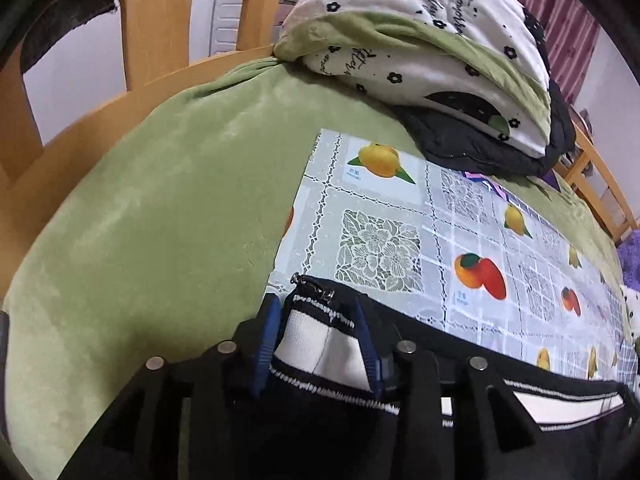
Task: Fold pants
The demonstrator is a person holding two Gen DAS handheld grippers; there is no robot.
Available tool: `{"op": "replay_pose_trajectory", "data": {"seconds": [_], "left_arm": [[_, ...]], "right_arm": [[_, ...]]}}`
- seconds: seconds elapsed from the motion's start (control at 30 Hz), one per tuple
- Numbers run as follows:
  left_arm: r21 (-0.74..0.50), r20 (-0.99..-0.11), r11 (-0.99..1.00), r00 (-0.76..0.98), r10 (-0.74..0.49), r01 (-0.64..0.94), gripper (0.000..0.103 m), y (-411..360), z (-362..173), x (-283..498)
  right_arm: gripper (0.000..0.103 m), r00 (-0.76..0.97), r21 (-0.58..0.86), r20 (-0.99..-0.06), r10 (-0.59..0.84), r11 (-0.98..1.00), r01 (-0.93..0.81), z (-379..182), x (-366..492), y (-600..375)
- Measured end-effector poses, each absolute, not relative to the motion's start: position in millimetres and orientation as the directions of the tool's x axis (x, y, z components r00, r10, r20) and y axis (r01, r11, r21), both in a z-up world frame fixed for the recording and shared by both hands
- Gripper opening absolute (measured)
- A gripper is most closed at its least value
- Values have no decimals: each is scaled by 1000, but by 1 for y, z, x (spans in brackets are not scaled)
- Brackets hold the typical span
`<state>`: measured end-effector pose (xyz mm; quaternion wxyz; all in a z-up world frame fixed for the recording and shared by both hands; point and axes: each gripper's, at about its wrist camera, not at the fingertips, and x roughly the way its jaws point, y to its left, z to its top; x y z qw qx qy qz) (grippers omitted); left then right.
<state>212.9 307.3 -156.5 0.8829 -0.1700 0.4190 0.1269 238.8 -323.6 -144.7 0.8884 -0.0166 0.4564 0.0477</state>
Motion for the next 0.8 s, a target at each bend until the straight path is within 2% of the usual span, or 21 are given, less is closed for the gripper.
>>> {"op": "replay_pose_trajectory", "data": {"seconds": [0.07, 0.17, 0.2, 0.23, 0.27, 0.3, 0.37, 0.4, 0.47, 0.53, 0.57, 0.63, 0.7, 0.73, 0.77, 0.8], "left_arm": [[-171, -783, 914, 614, 100, -367, 42, 308, -155, 210], [-168, -791, 912, 604, 102, -374, 46, 311, -160, 209], [-170, -794, 910, 599, 101, -378, 46, 311, -162, 209], [-175, -795, 909, 599, 96, -378, 45, 312, -164, 209], [-192, -791, 911, 607, 76, -365, 25, 311, -166, 210], [-206, -793, 915, 607, 51, -346, 21, 310, -167, 212], [-187, -771, 916, 631, 86, -353, 19, 307, -160, 210], [-175, -756, 914, 645, 113, -365, 10, 306, -156, 208], [-158, -765, 904, 628, 143, -398, 10, 307, -160, 211], [-158, -799, 893, 586, 136, -422, 10, 309, -172, 218], [-137, -797, 897, 585, 152, -420, 10, 306, -173, 219], [-87, -790, 910, 585, 185, -405, 15, 299, -166, 215], [-62, -794, 924, 579, 184, -379, 39, 292, -159, 210], [-55, -792, 933, 584, 176, -356, 45, 287, -154, 204], [-51, -786, 938, 593, 174, -342, 52, 284, -150, 200], [-45, -776, 944, 607, 172, -325, 54, 279, -145, 194]], "right_arm": [[63, 558, 4, -822, 113, 981, -193, -150, 252, -316], [65, 462, 32, -868, 181, 949, -313, -168, 269, -304], [58, 434, 10, -885, 168, 939, -344, -176, 272, -299], [46, 436, -38, -889, 138, 928, -370, -182, 272, -293], [9, 450, -101, -887, 103, 907, -408, -186, 271, -284], [5, 465, -125, -880, 95, 899, -420, -184, 269, -281], [4, 523, -148, -847, 97, 902, -406, -171, 267, -279], [4, 544, -107, -829, 130, 918, -383, -163, 266, -285], [4, 540, -32, -825, 164, 942, -335, -163, 268, -297], [4, 511, -63, -853, 109, 949, -309, -188, 273, -295], [5, 542, -92, -836, 88, 951, -296, -192, 271, -291], [6, 578, -120, -815, 47, 961, -247, -189, 268, -286], [7, 571, -84, -819, 56, 973, -215, -179, 264, -291], [8, 584, -68, -809, 67, 976, -205, -171, 258, -296], [12, 610, -65, -790, 62, 981, -185, -161, 250, -306], [25, 634, -67, -772, 49, 985, -158, -153, 243, -317]]}}
